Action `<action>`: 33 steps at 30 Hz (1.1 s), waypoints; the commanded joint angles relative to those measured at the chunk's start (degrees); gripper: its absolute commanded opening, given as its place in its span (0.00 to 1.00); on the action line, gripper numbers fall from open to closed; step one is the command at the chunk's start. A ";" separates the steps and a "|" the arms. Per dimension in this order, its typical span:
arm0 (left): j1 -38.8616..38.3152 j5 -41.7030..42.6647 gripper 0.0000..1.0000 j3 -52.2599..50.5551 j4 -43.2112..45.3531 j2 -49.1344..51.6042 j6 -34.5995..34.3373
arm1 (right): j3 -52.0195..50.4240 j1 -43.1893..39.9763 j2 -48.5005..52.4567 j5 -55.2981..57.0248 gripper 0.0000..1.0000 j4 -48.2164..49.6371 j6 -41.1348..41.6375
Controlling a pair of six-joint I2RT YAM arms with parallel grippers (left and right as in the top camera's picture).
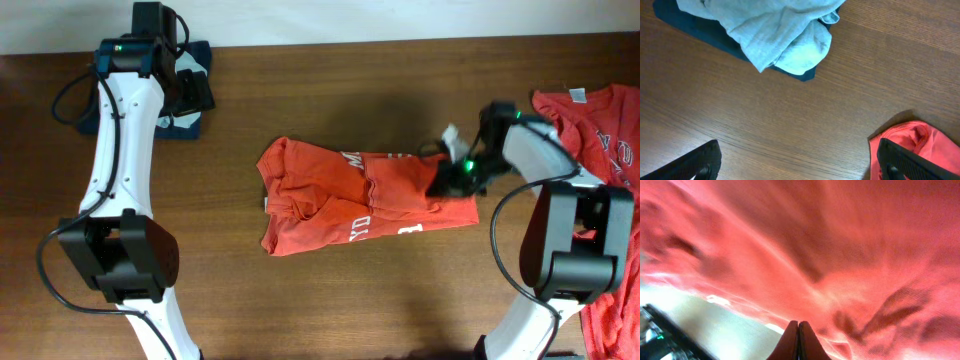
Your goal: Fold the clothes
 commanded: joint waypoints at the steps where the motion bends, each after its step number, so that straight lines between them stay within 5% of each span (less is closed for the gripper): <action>1: 0.00 -0.76 0.99 0.15 0.04 0.39 0.04 | 10.47 1.46 -0.39 -5.84 0.04 -1.25 0.28; 24: 0.00 -0.76 0.99 0.15 0.04 0.39 0.04 | 9.03 18.62 10.25 1.51 0.04 24.57 19.23; 33: 0.00 -0.76 0.99 0.15 0.04 0.39 0.04 | 27.61 8.57 2.49 -6.36 0.08 5.44 10.03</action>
